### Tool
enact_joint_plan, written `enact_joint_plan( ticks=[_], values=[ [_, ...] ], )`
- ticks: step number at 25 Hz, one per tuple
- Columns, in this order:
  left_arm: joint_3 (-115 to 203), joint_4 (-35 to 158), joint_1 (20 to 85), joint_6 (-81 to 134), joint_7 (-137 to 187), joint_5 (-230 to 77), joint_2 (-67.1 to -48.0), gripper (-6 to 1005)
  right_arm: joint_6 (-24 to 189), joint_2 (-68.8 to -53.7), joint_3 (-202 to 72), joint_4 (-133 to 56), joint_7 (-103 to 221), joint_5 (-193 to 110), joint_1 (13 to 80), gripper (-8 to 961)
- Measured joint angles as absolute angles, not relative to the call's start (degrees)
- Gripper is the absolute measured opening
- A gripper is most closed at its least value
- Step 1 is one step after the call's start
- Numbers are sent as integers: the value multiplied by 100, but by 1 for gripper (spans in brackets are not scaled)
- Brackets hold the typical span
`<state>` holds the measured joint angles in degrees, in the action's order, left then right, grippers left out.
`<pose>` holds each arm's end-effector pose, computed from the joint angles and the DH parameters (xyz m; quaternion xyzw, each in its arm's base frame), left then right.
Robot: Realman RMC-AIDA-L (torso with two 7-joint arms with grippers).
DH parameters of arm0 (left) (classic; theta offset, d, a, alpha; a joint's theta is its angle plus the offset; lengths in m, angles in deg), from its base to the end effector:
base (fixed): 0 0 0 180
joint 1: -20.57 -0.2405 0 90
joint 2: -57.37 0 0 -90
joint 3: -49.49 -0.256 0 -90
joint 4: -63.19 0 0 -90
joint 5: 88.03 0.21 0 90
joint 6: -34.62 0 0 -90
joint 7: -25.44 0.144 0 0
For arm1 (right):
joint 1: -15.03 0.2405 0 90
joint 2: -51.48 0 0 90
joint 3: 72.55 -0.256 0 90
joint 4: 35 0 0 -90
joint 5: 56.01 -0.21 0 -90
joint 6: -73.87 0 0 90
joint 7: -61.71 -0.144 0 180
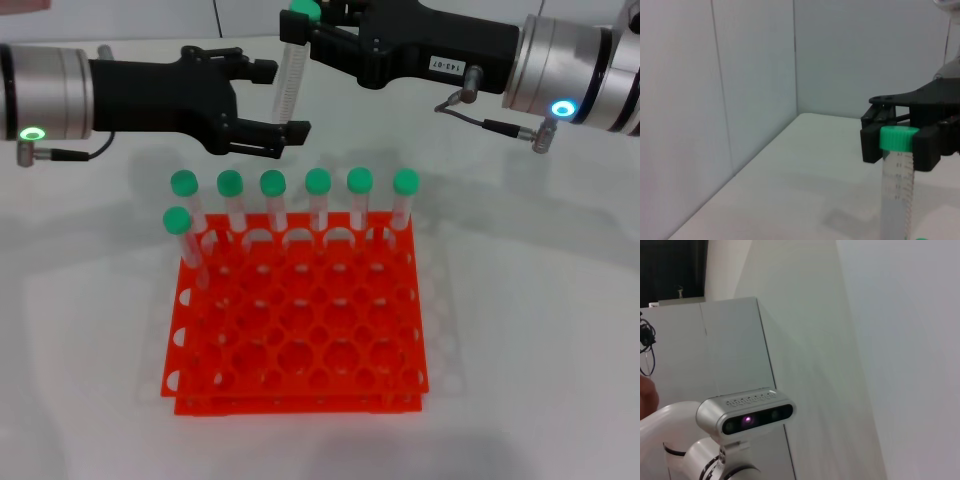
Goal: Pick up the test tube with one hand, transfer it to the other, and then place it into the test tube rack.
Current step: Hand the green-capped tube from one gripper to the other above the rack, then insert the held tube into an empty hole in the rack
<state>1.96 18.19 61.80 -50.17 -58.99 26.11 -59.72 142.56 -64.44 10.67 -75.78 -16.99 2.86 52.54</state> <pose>-0.1839 0.3926 0.0172 -0.9677 -0.0968 -0.1897 0.1347 0.1181 0.3879 -0.0172 -0.8933 0.1326 0.4103 0.1269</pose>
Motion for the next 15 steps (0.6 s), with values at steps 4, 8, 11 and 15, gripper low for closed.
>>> enact_joint_plan(
  ticks=[4,8,11,15],
  values=[
    [192,1525,5920,-5072,-5975,2478,-6006,850,14228,-6444,1068,-7578,-1684,293,5256,264],
    [192,1221,5569,-5275,-6034,2203,-6026,875,14225,-6444,1068,-7578,-1671,289,5256,264],
    [196,1025,5285,-5328,-6081,2014,-6027,893,14246,-6435,1068,-7578,-1670,288,5256,264],
    [203,785,4899,-5338,-6105,1838,-6049,893,14256,-6426,1068,-7581,-1667,332,5256,264]
  ],
)
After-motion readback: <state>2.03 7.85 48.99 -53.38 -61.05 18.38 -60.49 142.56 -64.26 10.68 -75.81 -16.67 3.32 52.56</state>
